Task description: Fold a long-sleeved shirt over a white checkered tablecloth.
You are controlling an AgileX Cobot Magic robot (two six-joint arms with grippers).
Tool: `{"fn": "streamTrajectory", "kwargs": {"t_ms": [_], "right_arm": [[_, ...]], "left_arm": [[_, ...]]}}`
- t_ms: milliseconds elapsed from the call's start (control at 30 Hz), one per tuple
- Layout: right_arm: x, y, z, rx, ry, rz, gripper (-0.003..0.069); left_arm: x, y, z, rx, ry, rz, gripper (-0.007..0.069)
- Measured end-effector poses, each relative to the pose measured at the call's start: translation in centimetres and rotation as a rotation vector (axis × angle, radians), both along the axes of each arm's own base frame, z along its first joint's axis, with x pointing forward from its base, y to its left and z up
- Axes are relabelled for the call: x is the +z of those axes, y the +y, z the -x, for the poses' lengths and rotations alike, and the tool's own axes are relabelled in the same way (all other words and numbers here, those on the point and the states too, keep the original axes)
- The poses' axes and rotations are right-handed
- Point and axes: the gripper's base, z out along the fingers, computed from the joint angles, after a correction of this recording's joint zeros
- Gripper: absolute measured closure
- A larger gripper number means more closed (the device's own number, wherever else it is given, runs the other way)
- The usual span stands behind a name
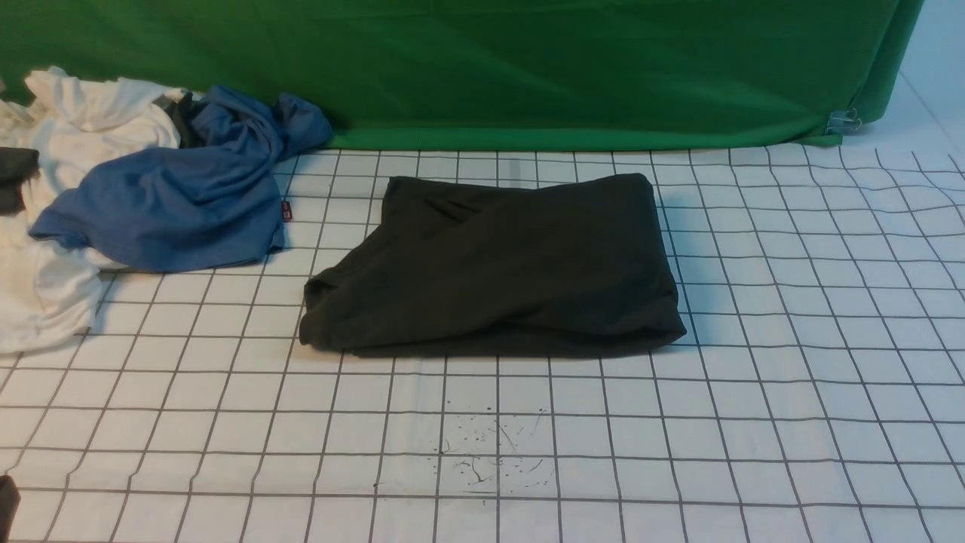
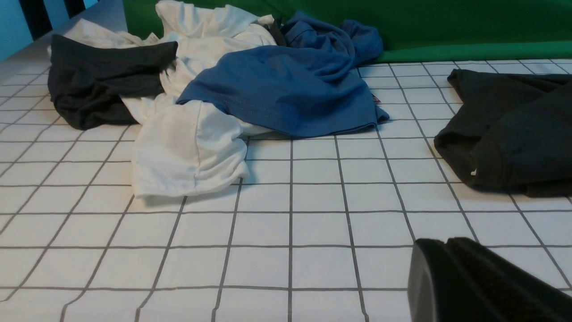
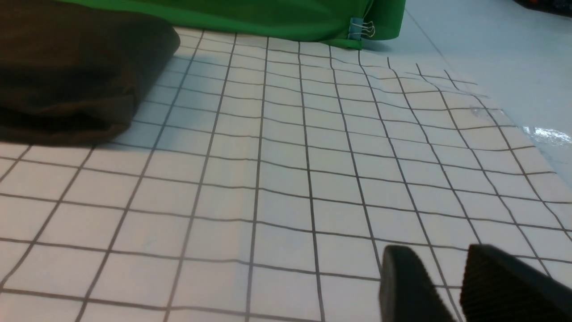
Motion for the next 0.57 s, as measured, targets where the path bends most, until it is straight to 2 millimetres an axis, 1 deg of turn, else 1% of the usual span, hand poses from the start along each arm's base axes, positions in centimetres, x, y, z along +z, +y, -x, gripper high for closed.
{"fn": "streamTrajectory", "kwargs": {"t_ms": [567], "right_arm": [[0.00, 0.00, 0.00, 0.000, 0.000, 0.000, 0.0421]], "left_arm": [[0.00, 0.00, 0.00, -0.001, 0.001, -0.007, 0.0654]]}}
